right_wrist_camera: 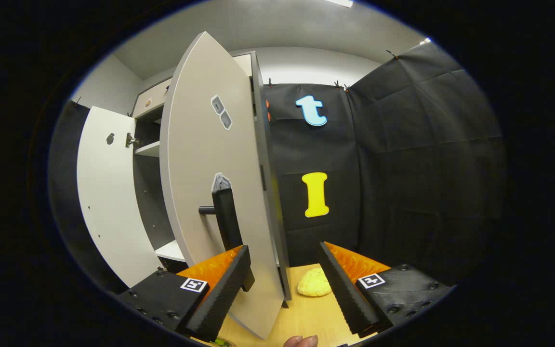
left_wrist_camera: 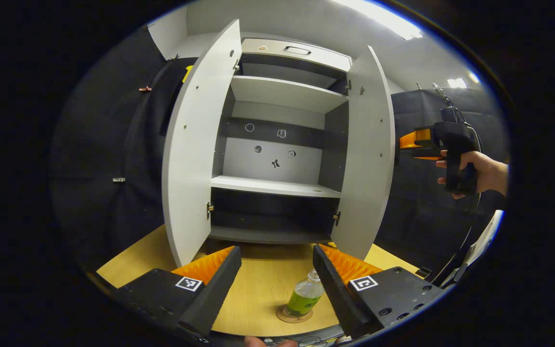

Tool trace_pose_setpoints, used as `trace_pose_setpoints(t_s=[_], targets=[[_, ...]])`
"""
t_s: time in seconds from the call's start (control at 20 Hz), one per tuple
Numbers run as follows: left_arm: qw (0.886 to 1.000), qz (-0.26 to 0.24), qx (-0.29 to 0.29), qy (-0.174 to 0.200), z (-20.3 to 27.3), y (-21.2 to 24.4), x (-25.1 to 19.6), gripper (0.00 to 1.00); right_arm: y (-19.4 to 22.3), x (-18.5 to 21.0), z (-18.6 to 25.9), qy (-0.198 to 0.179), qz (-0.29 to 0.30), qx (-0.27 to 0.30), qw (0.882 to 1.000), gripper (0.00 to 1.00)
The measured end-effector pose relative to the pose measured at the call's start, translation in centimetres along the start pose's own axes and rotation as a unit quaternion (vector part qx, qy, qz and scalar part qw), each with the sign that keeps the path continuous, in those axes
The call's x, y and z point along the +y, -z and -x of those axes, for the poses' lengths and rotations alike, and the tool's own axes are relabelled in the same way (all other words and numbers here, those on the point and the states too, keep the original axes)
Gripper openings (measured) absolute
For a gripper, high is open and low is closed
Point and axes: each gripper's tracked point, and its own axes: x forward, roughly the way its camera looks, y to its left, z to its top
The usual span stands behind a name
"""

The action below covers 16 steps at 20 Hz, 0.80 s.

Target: Grasp the bottle in the cabinet with the left hand and place it on the coaster, then close the right door with the right hand and the left door with the left hand.

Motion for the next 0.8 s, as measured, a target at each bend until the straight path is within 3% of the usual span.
trace_pose_setpoints(t_s=[0.35, 0.55, 0.8], targets=[[0.999, -0.011, 0.007, -0.048, 2.1, -1.8, 4.1, 0.95, 1.1, 6.5, -1.6, -0.052, 0.016, 0.011, 0.998, 0.98], [0.997, -0.015, 0.012, -0.069, 3.1, -1.9, 6.1, 0.95, 1.7, 9.7, -2.8, -0.077, -0.012, 0.019, 0.997, 0.98], [0.995, -0.006, 0.02, -0.097, 3.7, -2.0, 8.6, 0.95, 2.6, 11.4, -4.6, -0.088, -0.007, 0.023, 0.996, 0.97]])
